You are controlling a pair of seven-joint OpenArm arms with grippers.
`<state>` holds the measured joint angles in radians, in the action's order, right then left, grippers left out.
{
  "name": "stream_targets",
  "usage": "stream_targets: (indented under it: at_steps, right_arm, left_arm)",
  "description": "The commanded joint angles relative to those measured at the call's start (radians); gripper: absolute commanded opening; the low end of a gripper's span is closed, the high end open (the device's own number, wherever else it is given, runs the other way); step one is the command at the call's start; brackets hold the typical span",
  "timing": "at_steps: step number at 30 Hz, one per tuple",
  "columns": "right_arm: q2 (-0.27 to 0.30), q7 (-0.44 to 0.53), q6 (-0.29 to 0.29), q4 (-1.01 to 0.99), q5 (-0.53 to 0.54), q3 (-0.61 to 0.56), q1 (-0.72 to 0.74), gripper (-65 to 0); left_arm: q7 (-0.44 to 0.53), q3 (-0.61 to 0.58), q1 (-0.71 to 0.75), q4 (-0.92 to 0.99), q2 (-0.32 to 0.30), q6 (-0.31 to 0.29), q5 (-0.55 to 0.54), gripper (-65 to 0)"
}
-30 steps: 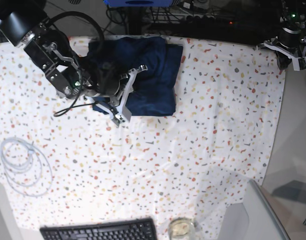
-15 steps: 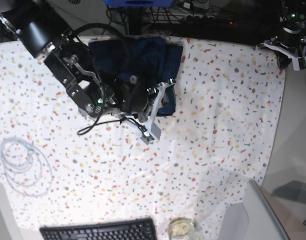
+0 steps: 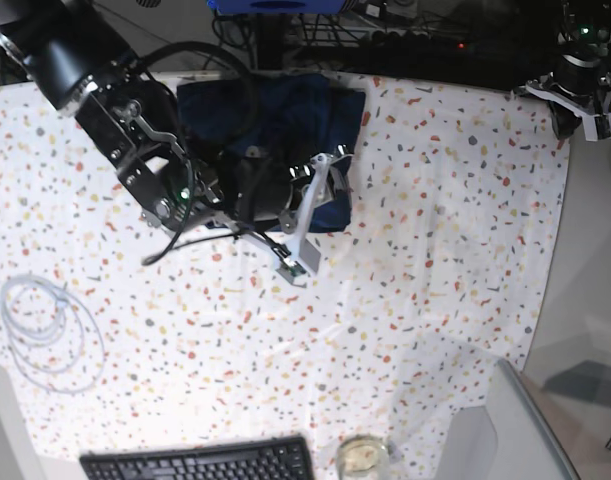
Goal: Layout the t-shirt on the table in an organized manner, then fold the t-shirt properly
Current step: 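Press and smooth the folded bundle with the right gripper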
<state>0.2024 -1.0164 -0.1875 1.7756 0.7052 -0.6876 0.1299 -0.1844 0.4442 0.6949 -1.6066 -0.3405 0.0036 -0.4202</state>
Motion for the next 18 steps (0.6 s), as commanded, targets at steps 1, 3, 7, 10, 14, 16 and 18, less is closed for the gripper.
stream_targets:
  at_steps: [1,3,7,10,14,16,18]
  right_arm:
    - [0.024,0.015,-0.02,0.034,0.009,0.004,0.0,-36.8]
    - [0.065,0.018,-0.033,0.051,0.009,0.006,-0.031,-38.1]
    - [0.118,0.089,-0.031,0.02,0.009,0.006,-0.075,-62.1]
    - [0.131,0.155,-0.031,-0.053,0.009,0.006,-0.085,-63.3]
    - [0.128,0.212,-0.028,-0.155,0.009,0.004,-0.075,-64.5]
    - [0.125,0.229,-0.028,-0.185,0.009,0.004,-0.059,-64.5]
    - [0.116,0.235,-0.022,-0.21,0.009,0.004,-0.043,-64.5]
  left_arm:
    - [0.02,0.011,0.007,-0.013,-0.016,0.006,0.002,-65.0]
    - [0.02,0.011,0.007,-0.013,-0.015,0.006,0.002,-65.0]
    - [0.02,0.011,0.004,-0.013,-0.015,0.006,0.002,-65.0]
    - [0.02,0.011,0.003,-0.013,-0.015,0.006,0.002,-65.0]
    - [0.02,0.011,0.003,-0.013,-0.015,0.006,0.002,-65.0]
    - [0.02,0.011,0.003,-0.013,-0.015,0.006,0.002,-65.0]
    - [0.02,0.011,0.003,-0.013,-0.015,0.006,0.002,-65.0]
